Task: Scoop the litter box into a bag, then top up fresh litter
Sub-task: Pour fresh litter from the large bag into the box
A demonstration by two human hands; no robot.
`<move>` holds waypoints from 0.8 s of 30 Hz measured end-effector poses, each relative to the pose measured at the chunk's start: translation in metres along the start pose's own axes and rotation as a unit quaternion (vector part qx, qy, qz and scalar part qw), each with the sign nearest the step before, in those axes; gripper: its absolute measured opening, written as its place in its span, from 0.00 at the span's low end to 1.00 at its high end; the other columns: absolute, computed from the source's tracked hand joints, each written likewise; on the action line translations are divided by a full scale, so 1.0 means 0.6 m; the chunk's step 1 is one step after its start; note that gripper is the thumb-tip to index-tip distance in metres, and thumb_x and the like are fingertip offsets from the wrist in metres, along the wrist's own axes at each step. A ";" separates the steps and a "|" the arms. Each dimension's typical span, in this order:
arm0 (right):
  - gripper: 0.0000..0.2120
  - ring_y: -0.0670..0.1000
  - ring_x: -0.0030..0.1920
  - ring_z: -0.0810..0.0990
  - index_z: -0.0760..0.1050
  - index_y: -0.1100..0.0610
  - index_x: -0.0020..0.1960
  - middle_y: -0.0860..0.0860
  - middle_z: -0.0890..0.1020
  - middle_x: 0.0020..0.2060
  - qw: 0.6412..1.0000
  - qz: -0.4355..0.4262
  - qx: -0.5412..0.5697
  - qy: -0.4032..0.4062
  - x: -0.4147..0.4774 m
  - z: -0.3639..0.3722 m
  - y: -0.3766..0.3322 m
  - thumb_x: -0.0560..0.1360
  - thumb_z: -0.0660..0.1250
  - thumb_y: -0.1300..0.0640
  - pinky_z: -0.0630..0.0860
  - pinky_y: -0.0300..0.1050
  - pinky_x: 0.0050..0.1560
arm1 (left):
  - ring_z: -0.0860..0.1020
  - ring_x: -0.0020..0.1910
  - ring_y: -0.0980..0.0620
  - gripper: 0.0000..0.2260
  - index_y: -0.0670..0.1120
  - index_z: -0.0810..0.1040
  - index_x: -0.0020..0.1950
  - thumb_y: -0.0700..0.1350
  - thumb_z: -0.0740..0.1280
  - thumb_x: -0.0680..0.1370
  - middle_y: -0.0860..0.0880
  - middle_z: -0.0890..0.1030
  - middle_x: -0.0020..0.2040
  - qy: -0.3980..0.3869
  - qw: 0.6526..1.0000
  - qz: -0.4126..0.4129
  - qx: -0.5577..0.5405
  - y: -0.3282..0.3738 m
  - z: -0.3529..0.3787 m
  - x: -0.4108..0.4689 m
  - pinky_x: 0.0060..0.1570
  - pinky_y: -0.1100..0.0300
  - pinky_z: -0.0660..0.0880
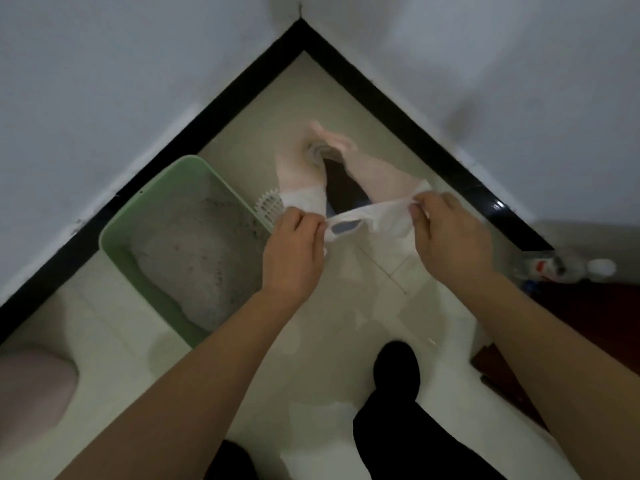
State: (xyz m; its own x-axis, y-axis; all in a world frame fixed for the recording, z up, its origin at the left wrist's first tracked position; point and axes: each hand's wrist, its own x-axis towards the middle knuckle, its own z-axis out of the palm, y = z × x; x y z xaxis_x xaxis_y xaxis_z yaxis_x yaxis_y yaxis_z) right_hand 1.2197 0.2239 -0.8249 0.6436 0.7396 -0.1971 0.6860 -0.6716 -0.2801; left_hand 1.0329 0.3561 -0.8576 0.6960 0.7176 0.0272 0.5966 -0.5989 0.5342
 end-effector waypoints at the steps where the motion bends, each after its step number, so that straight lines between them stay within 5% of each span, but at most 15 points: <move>1: 0.14 0.53 0.41 0.76 0.73 0.56 0.59 0.53 0.76 0.51 1.000 -0.001 0.013 0.025 0.008 -0.002 -0.003 0.84 0.54 0.49 0.64 0.43 0.37 | 0.74 0.45 0.42 0.09 0.41 0.78 0.49 0.44 0.60 0.81 0.42 0.74 0.47 0.017 1.000 0.014 -0.003 -0.001 -0.003 0.008 0.42 0.51 0.73; 8: 0.13 0.56 0.45 0.79 0.77 0.56 0.59 0.54 0.78 0.53 0.962 -0.062 0.126 0.236 0.066 -0.023 -0.065 0.83 0.58 0.52 0.74 0.47 0.42 | 0.71 0.41 0.45 0.07 0.40 0.77 0.46 0.43 0.62 0.79 0.43 0.75 0.42 0.138 0.986 0.086 0.031 -0.017 -0.067 0.103 0.40 0.51 0.68; 11: 0.15 0.54 0.50 0.79 0.71 0.54 0.68 0.53 0.75 0.60 0.943 -0.067 0.199 0.258 0.078 0.003 -0.075 0.83 0.58 0.56 0.77 0.51 0.49 | 0.68 0.41 0.46 0.07 0.41 0.77 0.46 0.43 0.63 0.80 0.44 0.75 0.41 0.161 0.974 0.137 0.078 -0.046 -0.071 0.123 0.41 0.58 0.59; 14: 0.31 0.48 0.64 0.72 0.53 0.53 0.79 0.51 0.66 0.69 0.895 -0.018 0.314 0.317 0.081 0.048 -0.072 0.78 0.56 0.66 0.71 0.41 0.60 | 0.69 0.40 0.45 0.09 0.43 0.76 0.47 0.45 0.59 0.80 0.45 0.76 0.41 0.171 0.967 0.160 0.104 -0.073 -0.061 0.140 0.40 0.55 0.61; 17: 0.39 0.45 0.68 0.66 0.48 0.56 0.80 0.54 0.58 0.75 0.851 0.137 0.351 0.365 0.085 0.122 -0.057 0.73 0.56 0.73 0.65 0.39 0.68 | 0.69 0.40 0.45 0.10 0.44 0.75 0.48 0.45 0.56 0.81 0.45 0.77 0.41 0.190 0.965 0.162 0.085 -0.083 -0.053 0.155 0.40 0.51 0.65; 21: 0.37 0.60 0.70 0.67 0.46 0.57 0.80 0.59 0.58 0.77 0.744 0.387 0.523 0.155 0.095 0.255 -0.032 0.78 0.62 0.64 0.66 0.53 0.70 | 0.69 0.39 0.46 0.09 0.42 0.74 0.47 0.43 0.57 0.81 0.45 0.76 0.40 0.221 0.958 0.182 0.012 -0.086 -0.046 0.139 0.39 0.53 0.64; 24: 0.28 0.58 0.56 0.72 0.57 0.60 0.76 0.59 0.68 0.70 0.678 0.424 0.599 0.038 0.097 0.321 -0.039 0.78 0.62 0.59 0.75 0.54 0.56 | 0.69 0.38 0.45 0.07 0.41 0.75 0.46 0.41 0.60 0.81 0.45 0.76 0.39 0.230 0.950 0.211 -0.013 -0.094 -0.047 0.098 0.38 0.54 0.63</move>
State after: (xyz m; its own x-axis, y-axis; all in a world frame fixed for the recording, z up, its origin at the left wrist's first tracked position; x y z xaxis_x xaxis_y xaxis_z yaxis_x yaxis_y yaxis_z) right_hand 1.1758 0.2915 -1.0105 0.6808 0.0744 -0.7287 -0.6815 -0.3001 -0.6674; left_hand 1.0289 0.4419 -0.8619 0.6200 0.4978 0.6064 0.2884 -0.8634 0.4139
